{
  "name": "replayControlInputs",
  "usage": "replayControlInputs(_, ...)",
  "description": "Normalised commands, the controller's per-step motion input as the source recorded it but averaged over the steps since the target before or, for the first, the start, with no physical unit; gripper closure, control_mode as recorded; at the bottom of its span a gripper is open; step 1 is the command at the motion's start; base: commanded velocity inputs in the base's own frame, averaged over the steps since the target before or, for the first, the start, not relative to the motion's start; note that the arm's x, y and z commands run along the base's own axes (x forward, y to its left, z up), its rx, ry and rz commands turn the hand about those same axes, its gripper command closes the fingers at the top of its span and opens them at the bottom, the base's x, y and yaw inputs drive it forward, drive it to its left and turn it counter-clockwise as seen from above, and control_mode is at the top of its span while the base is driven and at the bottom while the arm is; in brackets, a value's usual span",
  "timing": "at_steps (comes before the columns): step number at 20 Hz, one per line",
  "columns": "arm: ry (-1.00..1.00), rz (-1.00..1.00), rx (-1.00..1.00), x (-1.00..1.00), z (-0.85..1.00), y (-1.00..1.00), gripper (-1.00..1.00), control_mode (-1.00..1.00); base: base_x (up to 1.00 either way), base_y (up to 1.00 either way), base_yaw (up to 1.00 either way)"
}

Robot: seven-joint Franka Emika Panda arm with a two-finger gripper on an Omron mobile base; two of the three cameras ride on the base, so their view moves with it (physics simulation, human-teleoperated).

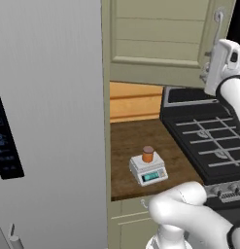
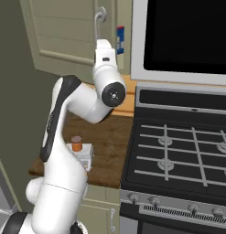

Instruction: Pick the jam and place it on the digital scale for weighing, and close the cabinet.

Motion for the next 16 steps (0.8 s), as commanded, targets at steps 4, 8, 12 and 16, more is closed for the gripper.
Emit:
replayControlInputs(4, 0.0, -0.01, 0.03, 0.99, -0.03, 0.04, -1.0, -1.0, 0.0, 0.0, 0.0)
replayControlInputs(8, 0.0, -0.04, 0.0, 1.0, -0.08, 0.02, -1.0, -1.0, 0.0, 0.0, 0.0)
replayControlInputs(12, -0.02, -0.11, 0.0, 1.0, -0.11, 0.19, -1.0, -1.0, 0.0, 0.0, 0.0)
replayControlInputs(16, -0.03, -0.13, 0.0, 1.0, -0.14, 0.36, -1.0, -1.0, 0.0, 0.0, 0.0)
